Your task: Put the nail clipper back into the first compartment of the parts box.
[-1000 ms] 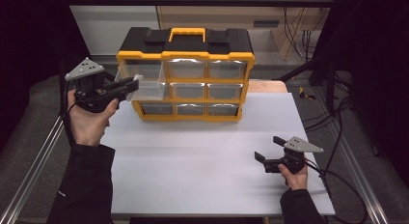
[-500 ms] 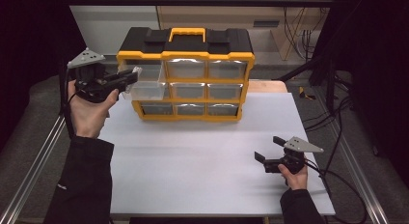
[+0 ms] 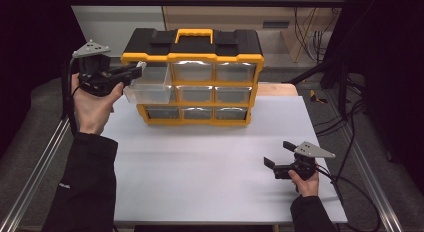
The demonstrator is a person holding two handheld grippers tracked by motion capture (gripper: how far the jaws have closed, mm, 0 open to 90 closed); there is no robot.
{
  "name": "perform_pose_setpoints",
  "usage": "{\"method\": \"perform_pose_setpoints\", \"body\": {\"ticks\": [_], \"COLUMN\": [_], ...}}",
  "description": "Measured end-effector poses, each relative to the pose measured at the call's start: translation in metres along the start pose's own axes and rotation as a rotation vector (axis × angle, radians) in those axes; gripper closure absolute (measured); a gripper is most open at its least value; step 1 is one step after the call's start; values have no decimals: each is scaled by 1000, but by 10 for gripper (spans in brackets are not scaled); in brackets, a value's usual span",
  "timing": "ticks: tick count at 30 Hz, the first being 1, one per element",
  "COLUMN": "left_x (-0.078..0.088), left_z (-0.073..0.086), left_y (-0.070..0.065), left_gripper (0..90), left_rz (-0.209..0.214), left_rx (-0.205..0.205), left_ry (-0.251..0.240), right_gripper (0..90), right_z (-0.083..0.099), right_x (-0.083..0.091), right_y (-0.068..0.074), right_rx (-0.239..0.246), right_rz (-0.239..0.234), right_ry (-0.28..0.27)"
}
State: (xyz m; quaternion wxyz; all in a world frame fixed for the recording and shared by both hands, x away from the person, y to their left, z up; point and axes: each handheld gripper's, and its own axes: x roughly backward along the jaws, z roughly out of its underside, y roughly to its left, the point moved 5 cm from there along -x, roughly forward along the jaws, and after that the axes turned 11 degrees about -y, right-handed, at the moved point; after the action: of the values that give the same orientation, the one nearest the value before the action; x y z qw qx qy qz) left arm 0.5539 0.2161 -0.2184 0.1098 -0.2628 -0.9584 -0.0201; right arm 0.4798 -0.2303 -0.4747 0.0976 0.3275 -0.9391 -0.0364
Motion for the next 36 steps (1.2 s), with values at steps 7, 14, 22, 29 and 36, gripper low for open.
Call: {"method": "perform_pose_setpoints", "body": {"ticks": [7,14,22,29,36], "left_x": [-8,-20,-29,-31,-35], "left_z": [-3,-3,2,6,11], "left_y": [0,5,15,15,12], "left_gripper": [766,767,767,767,767], "left_rz": [-1,-14,-42,-38,-38], "left_rx": [1,0,9,-9,-30], "left_ry": [5,20,35,44,57], "right_gripper": [6,6,6,6,6], "right_z": [0,0,0,-1,-1], "right_x": [0,0,0,0,0], "right_y": [0,0,0,0,0], "right_rx": [0,-1,-2,-3,1], "right_rz": [-2,-2,-2,-2,-1], "right_ry": [-2,-3,-4,-4,-5]}}
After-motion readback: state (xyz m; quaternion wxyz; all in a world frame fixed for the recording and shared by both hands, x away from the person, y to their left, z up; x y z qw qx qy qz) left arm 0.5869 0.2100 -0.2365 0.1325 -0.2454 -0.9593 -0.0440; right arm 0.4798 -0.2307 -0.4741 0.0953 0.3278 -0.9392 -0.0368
